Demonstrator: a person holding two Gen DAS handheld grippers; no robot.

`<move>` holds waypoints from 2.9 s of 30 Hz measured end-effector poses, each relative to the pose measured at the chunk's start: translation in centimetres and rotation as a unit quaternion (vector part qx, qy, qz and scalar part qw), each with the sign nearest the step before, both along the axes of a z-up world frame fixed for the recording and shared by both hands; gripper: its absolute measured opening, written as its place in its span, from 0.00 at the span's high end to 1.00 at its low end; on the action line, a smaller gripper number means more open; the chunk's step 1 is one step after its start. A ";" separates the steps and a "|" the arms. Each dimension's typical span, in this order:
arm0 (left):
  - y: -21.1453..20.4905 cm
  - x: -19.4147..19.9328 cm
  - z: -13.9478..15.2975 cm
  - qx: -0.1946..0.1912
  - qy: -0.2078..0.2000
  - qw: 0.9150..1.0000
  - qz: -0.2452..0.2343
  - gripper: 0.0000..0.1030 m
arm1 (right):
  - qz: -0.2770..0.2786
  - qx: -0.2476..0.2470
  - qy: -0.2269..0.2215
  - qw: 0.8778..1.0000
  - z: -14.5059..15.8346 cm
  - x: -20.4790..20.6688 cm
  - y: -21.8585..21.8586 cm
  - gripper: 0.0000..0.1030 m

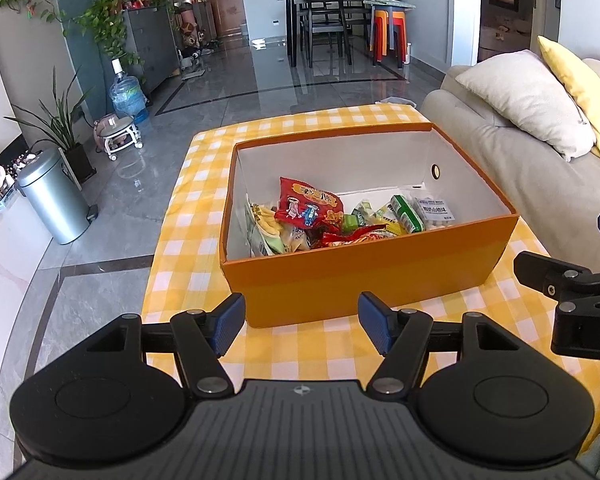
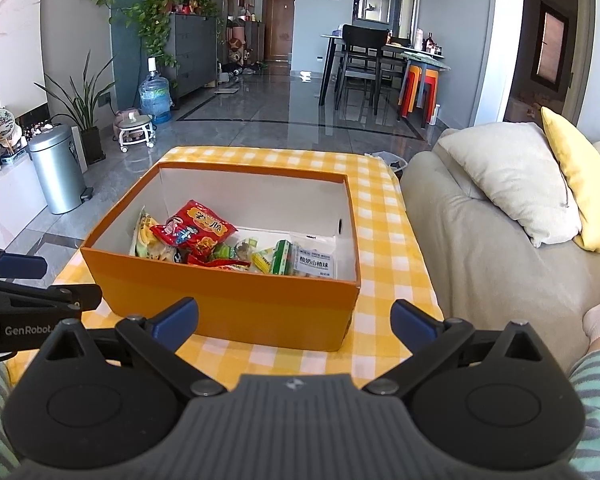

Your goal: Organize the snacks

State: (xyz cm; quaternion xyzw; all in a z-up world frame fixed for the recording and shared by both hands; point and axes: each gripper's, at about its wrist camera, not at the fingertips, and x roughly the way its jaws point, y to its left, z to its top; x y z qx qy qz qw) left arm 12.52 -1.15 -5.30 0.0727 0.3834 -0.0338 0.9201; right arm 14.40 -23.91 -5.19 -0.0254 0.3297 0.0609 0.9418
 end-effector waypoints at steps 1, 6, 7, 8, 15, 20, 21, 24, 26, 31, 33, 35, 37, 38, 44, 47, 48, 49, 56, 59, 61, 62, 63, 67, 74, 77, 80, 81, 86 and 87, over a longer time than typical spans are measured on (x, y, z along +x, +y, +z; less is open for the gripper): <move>0.0 0.0 0.1 -0.001 -0.001 1.000 0.001 0.26 | 0.000 0.000 0.000 1.000 0.0 0.0 0.0 0.04; 0.0 0.0 0.1 0.000 0.000 1.000 0.000 0.26 | 0.000 -0.002 -0.003 1.000 0.1 0.0 0.1 0.04; 0.0 0.0 0.1 0.000 -0.001 1.000 0.000 0.26 | 0.000 -0.002 -0.004 1.000 0.1 -0.1 0.0 0.04; 0.0 0.0 0.1 0.000 -0.001 1.000 0.000 0.26 | 0.000 -0.002 -0.005 1.000 0.2 -0.1 0.0 0.04; -0.1 0.0 0.3 -0.001 -0.002 1.000 0.001 0.26 | -0.001 -0.003 -0.004 1.000 0.1 -0.2 0.0 0.04; -0.1 0.0 0.4 -0.002 -0.002 1.000 -0.001 0.26 | -0.003 -0.005 -0.002 1.000 0.0 -0.2 0.0 0.04; -0.2 0.0 0.5 -0.002 -0.002 1.000 0.000 0.26 | -0.003 -0.005 -0.001 1.000 0.0 -0.1 0.0 0.04; -0.2 0.0 0.5 -0.002 -0.001 1.000 -0.001 0.26 | -0.002 -0.006 0.001 1.000 -0.1 -0.1 0.0 0.04; -0.2 0.0 0.5 -0.002 -0.001 1.000 0.000 0.26 | -0.003 -0.006 0.001 1.000 -0.1 0.0 0.0 0.04; -0.3 -0.1 0.6 -0.006 -0.002 1.000 0.000 0.26 | -0.006 -0.006 0.005 1.000 -0.3 0.0 -0.1 0.04; -0.4 -0.1 0.7 -0.006 -0.002 1.000 0.000 0.26 | -0.006 -0.006 0.006 1.000 -0.3 0.1 -0.1 0.04; -0.3 -0.1 0.7 -0.007 -0.002 1.000 0.000 0.26 | -0.007 -0.006 0.007 1.000 -0.4 0.1 -0.1 0.04; -0.4 -0.2 0.7 -0.009 -0.002 1.000 -0.001 0.26 | -0.007 -0.006 0.008 1.000 -0.4 0.1 -0.1 0.04; -0.6 -0.2 0.8 -0.011 -0.002 1.000 -0.001 0.26 | -0.007 -0.006 0.009 1.000 -0.4 0.1 -0.1 0.04; -0.9 -0.2 0.8 -0.014 -0.003 1.000 -0.002 0.26 | -0.006 -0.002 0.007 1.000 -0.4 0.1 -0.1 0.04; -1.0 -0.3 0.9 -0.015 -0.003 1.000 0.000 0.26 | -0.004 -0.002 0.008 1.000 -0.4 0.1 -0.1 0.04; -0.9 -0.2 0.8 -0.014 -0.003 1.000 -0.001 0.26 | -0.004 -0.003 0.008 1.000 -0.4 0.1 -0.1 0.04; -1.0 -0.3 0.9 -0.013 -0.005 1.000 -0.001 0.26 | -0.005 -0.003 0.008 1.000 -0.4 0.1 -0.1 0.04; -0.9 -0.3 1.0 -0.014 -0.004 1.000 -0.001 0.26 | -0.005 -0.002 0.010 1.000 -0.5 0.1 -0.1 0.04; -0.9 -0.3 1.0 -0.014 -0.004 1.000 0.000 0.26 | -0.005 -0.002 0.010 1.000 -0.5 0.1 -0.1 0.04; -0.9 -0.3 1.0 -0.013 -0.005 1.000 0.000 0.26 | -0.005 -0.001 0.011 1.000 -0.5 0.1 -0.1 0.04; -1.0 -0.3 1.0 -0.012 -0.005 1.000 0.001 0.26 | -0.005 -0.001 0.011 1.000 -0.5 0.1 -0.1 0.04; -0.8 -0.3 1.0 -0.012 -0.005 1.000 0.002 0.26 | -0.005 -0.001 0.011 1.000 -0.5 0.1 -0.1 0.04; -0.8 -0.2 1.1 -0.016 -0.004 1.000 0.001 0.26 | -0.005 -0.002 0.011 1.000 -0.5 0.1 -0.1 0.04; -0.9 -0.2 1.1 -0.013 -0.005 1.000 0.002 0.26 | -0.006 -0.001 0.016 1.000 -0.6 0.1 0.0 0.04; -0.9 -0.2 1.1 -0.013 -0.005 1.000 0.001 0.26 | -0.007 0.000 0.017 1.000 -0.7 0.0 0.1 0.04; -0.7 -0.2 1.2 -0.014 -0.005 1.000 0.000 0.26 | -0.008 0.000 0.020 1.000 -0.8 0.2 0.0 0.04; -0.7 -0.2 1.2 -0.014 -0.004 1.000 0.000 0.26 | -0.008 0.001 0.021 1.000 -0.8 0.2 0.0 0.04; -0.6 -0.2 1.2 -0.020 -0.001 1.000 0.001 0.26 | -0.010 0.003 0.026 1.000 -1.0 0.3 -0.1 0.04; -0.6 -0.2 1.2 -0.021 0.000 1.000 0.001 0.26 | -0.010 0.003 0.027 1.000 -1.0 0.4 -0.1 0.04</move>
